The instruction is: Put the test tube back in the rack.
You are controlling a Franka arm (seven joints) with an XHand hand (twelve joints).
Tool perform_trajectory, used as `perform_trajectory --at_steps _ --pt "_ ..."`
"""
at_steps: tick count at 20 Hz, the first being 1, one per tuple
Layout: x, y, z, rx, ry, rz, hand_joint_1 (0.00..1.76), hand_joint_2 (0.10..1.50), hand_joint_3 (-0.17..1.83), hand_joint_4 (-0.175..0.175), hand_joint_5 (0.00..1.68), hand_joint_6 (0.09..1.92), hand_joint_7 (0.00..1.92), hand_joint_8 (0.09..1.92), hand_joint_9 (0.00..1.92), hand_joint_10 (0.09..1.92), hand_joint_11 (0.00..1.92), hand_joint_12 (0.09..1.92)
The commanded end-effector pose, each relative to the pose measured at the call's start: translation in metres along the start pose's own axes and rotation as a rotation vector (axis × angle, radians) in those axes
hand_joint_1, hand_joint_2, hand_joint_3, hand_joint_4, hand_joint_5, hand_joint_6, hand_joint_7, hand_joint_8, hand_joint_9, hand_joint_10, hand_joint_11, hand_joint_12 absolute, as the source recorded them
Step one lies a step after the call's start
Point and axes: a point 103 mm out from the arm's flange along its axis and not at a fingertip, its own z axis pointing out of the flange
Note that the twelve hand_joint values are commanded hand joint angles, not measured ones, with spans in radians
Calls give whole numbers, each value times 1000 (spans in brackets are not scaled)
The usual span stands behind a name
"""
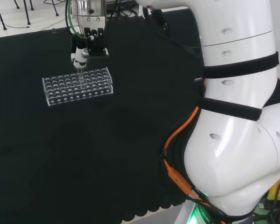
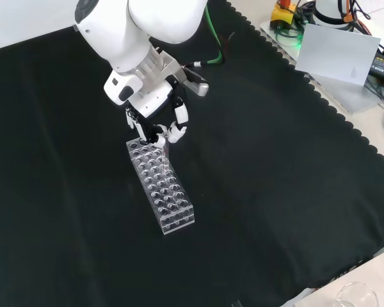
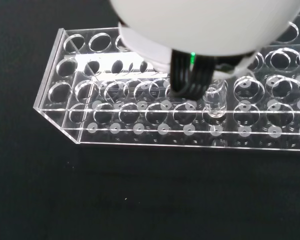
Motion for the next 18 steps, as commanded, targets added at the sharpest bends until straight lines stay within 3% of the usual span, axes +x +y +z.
perform_trajectory --at_steps 1,8,18 --pt "0 3 3 13 -5 6 1450 431 948 -175 1363 606 1481 628 1355 571 1032 1244" --pt "9 20 20 22 -20 0 1450 431 948 -175 1362 607 1481 629 1355 571 1032 1244" --pt "6 16 19 41 -20 -3 1450 432 948 -175 1362 607 1481 629 1354 572 1031 1244"
